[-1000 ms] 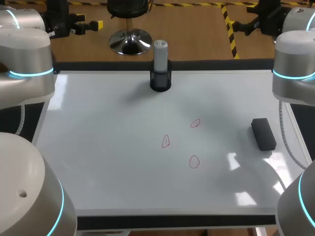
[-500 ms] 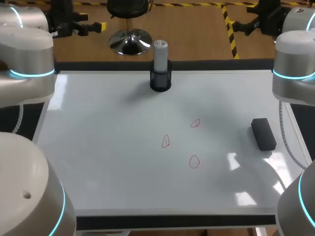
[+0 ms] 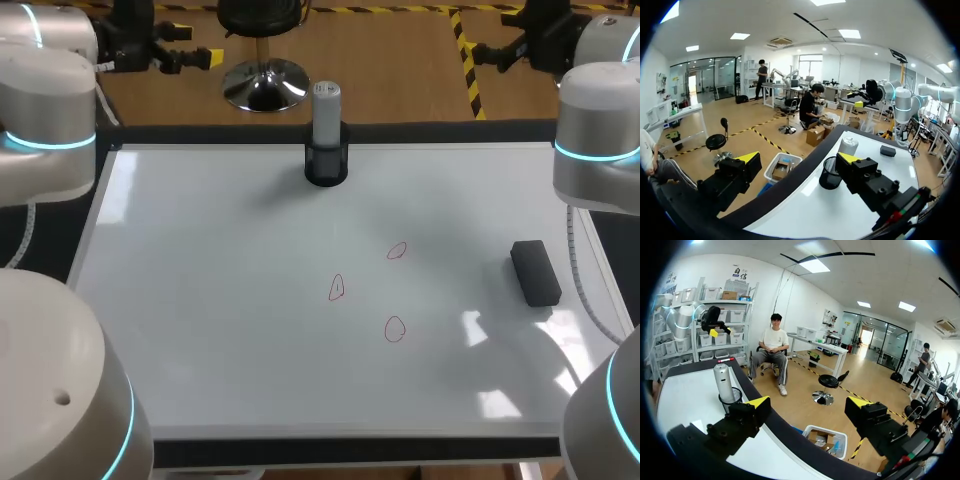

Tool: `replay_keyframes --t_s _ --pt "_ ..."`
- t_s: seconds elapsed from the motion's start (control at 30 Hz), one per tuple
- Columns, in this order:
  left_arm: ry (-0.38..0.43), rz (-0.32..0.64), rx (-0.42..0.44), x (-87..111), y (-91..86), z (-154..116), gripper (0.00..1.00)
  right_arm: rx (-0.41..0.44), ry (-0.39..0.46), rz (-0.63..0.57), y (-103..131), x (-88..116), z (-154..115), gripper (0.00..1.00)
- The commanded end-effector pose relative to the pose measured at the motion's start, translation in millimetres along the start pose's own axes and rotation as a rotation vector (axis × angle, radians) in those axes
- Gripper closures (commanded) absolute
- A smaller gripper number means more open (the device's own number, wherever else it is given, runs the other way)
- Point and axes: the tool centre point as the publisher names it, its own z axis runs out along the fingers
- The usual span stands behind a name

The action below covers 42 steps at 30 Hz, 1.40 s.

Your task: Pick up the inspection probe, press it on each red-marked spot on the whiteboard one by one, put down the probe, pick up the eraser, and wipe off all the red marks.

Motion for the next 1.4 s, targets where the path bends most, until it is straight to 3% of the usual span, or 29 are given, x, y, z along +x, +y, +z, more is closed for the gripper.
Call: replay_keyframes --t_s 0.03,0.5,0.63,1.1,1.4 --pt "0.068 0.021 0.016 -7.2 4.0 -1.2 0.00 0.000 0.000 0.000 -0.1 -0.1 0.0 0.00" --pt "0.217 0.081 0.044 -3.1 12.6 -6.2 0.00 0.000 0.000 0.000 -0.1 -0.1 0.0 0.00" --pt "0.313 0.123 0.043 2.4 12.4 -5.9 0.00 0.000 0.000 0.000 -0.1 -0.1 0.0 0.00" --pt "0.510 0.200 0.067 2.1 17.7 -0.2 0.00 0.000 0.000 0.000 -0.1 -0.1 0.0 0.00" --pt "0.580 0.212 0.069 11.1 24.6 10.8 0.00 0.000 0.000 0.000 -0.1 -0.1 0.0 0.00"
